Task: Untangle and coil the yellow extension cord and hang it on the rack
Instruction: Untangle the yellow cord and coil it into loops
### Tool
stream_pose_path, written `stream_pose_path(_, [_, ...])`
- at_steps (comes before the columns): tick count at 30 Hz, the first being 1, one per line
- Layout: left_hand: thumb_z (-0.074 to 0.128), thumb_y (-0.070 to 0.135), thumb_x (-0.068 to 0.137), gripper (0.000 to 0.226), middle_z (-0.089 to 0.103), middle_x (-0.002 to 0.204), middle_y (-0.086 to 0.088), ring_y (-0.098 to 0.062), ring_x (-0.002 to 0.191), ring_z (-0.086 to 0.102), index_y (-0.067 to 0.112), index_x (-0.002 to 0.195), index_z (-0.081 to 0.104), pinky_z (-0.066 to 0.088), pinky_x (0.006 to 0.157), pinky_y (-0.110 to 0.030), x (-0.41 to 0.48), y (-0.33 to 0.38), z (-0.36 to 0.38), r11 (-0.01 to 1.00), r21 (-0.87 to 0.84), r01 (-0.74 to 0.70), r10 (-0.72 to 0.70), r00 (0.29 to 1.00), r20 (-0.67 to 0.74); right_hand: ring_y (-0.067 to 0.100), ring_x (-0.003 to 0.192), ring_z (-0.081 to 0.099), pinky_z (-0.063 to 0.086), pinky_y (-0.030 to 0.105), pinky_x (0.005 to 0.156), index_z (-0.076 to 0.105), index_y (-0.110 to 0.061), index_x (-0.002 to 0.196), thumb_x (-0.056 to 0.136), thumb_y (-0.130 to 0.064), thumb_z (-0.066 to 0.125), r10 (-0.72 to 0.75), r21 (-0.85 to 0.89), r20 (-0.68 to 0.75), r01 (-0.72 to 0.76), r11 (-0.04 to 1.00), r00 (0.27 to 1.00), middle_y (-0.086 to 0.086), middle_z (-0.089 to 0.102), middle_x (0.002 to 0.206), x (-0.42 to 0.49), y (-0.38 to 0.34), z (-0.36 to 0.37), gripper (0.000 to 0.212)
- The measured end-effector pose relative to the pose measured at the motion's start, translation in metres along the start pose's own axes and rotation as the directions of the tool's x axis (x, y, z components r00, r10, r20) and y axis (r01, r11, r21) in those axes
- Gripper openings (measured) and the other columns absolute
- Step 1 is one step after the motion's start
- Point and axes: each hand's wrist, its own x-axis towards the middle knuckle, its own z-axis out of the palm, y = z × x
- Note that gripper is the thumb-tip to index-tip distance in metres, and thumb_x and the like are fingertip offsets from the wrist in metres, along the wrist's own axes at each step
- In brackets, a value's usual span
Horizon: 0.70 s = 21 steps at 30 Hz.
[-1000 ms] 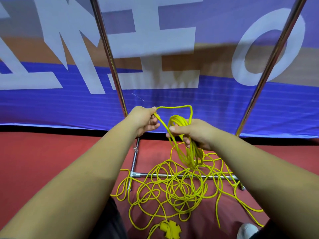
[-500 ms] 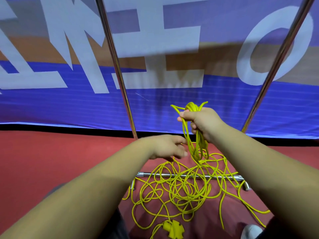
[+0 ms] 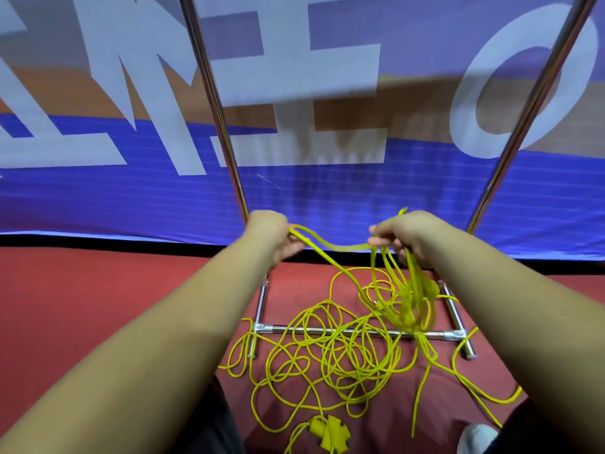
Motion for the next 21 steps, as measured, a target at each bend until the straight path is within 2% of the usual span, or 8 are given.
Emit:
stream_pose_path(4, [0.041, 0.005, 0.106, 0.018, 0.058, 0.082, -0.015, -0.023, 0.065, 0.063, 0.004, 0.102, 0.059, 0.061, 0.046, -0.036, 0.009, 0.018, -0.04, 0.962, 0.264, 0.071, -0.057, 0.997, -0.057, 0.008, 0.042, 0.03, 0.027, 0.015, 0.037, 0.065, -0.016, 0.085, 0.102, -0.026, 0.069, 0.16, -0.308, 0.0, -0.152, 0.939, 0.987, -0.007, 0.059, 0.05, -0.001, 0.007, 0.002, 0.02])
stream_pose_path(8, [0.043, 0.0, 0.102, 0.02, 0.068, 0.088, -0.021, -0.03, 0.076, 0.074, 0.0, 0.103, 0.063, 0.065, 0.076, -0.047, 0.003, 0.012, -0.045, 0.825, 0.565, 0.03, -0.106, 0.989, 0.102, 0.013, 0.041, 0.029, 0.029, 0.019, 0.043, 0.047, -0.018, 0.06, 0.097, -0.032, 0.075, 0.08, -0.251, -0.103, -0.103, 0.962, 0.992, -0.003, 0.037, 0.043, 0.0, 0.008, 0.012, 0.049])
stream_pose_path(9, [0.053, -0.001, 0.099, 0.014, 0.071, 0.085, -0.019, -0.029, 0.076, 0.074, 0.003, 0.1, 0.066, 0.064, 0.083, -0.047, 0.001, 0.011, -0.042, 0.731, 0.678, -0.068, -0.047, 0.988, 0.15, 0.015, 0.04, 0.03, 0.03, 0.02, 0.044, 0.048, -0.017, 0.06, 0.094, -0.032, 0.079, 0.029, -0.188, -0.135, -0.054, 0.981, 0.99, -0.003, 0.038, 0.043, 0.002, 0.008, 0.014, 0.048])
stream_pose_path(11, [0.073, 0.004, 0.09, 0.013, 0.07, 0.078, -0.007, -0.025, 0.076, 0.07, 0.014, 0.098, 0.07, 0.062, 0.083, -0.038, -0.004, 0.012, -0.036, 0.365, 0.891, -0.269, 0.071, 0.962, 0.262, 0.016, 0.042, 0.033, 0.032, 0.022, 0.044, 0.052, -0.014, 0.064, 0.09, -0.033, 0.083, -0.05, -0.078, -0.158, 0.038, 0.996, 0.986, -0.001, 0.041, 0.045, 0.004, 0.007, 0.016, 0.045])
stream_pose_path(13, [0.084, 0.015, 0.084, 0.018, 0.07, 0.086, -0.001, -0.022, 0.084, 0.068, 0.022, 0.093, 0.069, 0.056, 0.077, -0.032, -0.008, 0.011, -0.028, 0.01, 0.924, -0.382, 0.156, 0.914, 0.375, 0.017, 0.045, 0.034, 0.033, 0.023, 0.045, 0.052, -0.015, 0.068, 0.088, -0.042, 0.084, -0.101, -0.072, -0.109, 0.093, 0.993, 0.989, 0.001, 0.042, 0.052, 0.002, 0.004, 0.016, 0.047])
stream_pose_path(14, [0.085, 0.02, 0.083, 0.02, 0.071, 0.093, -0.002, -0.023, 0.089, 0.068, 0.025, 0.088, 0.066, 0.056, 0.078, -0.034, -0.007, 0.01, -0.026, -0.078, 0.904, -0.42, 0.159, 0.89, 0.427, 0.016, 0.045, 0.034, 0.032, 0.023, 0.044, 0.052, -0.016, 0.069, 0.087, -0.047, 0.084, -0.106, -0.124, -0.048, 0.099, 0.987, 0.993, 0.001, 0.042, 0.055, 0.0, 0.002, 0.016, 0.048])
stream_pose_path(17, [0.086, 0.036, 0.081, 0.029, 0.056, 0.103, -0.003, -0.026, 0.1, 0.056, 0.03, 0.079, 0.058, 0.054, 0.086, -0.041, 0.0, 0.005, -0.026, -0.207, 0.84, -0.502, 0.13, 0.837, 0.532, 0.013, 0.043, 0.031, 0.028, 0.019, 0.044, 0.051, -0.019, 0.069, 0.088, -0.052, 0.081, 0.028, -0.406, 0.106, 0.017, 0.914, 0.994, -0.003, 0.039, 0.054, -0.005, -0.002, 0.013, 0.048])
stream_pose_path(21, [0.088, 0.04, 0.077, 0.028, 0.048, 0.107, 0.001, -0.023, 0.105, 0.048, 0.033, 0.078, 0.061, 0.052, 0.091, -0.046, 0.005, 0.006, -0.035, -0.29, 0.767, -0.572, 0.026, 0.796, 0.604, 0.016, 0.044, 0.026, 0.028, 0.022, 0.046, 0.041, -0.016, 0.065, 0.098, -0.059, 0.065, 0.244, -0.623, -0.023, -0.205, 0.755, 0.97, -0.001, 0.031, 0.045, -0.009, -0.007, 0.012, 0.059])
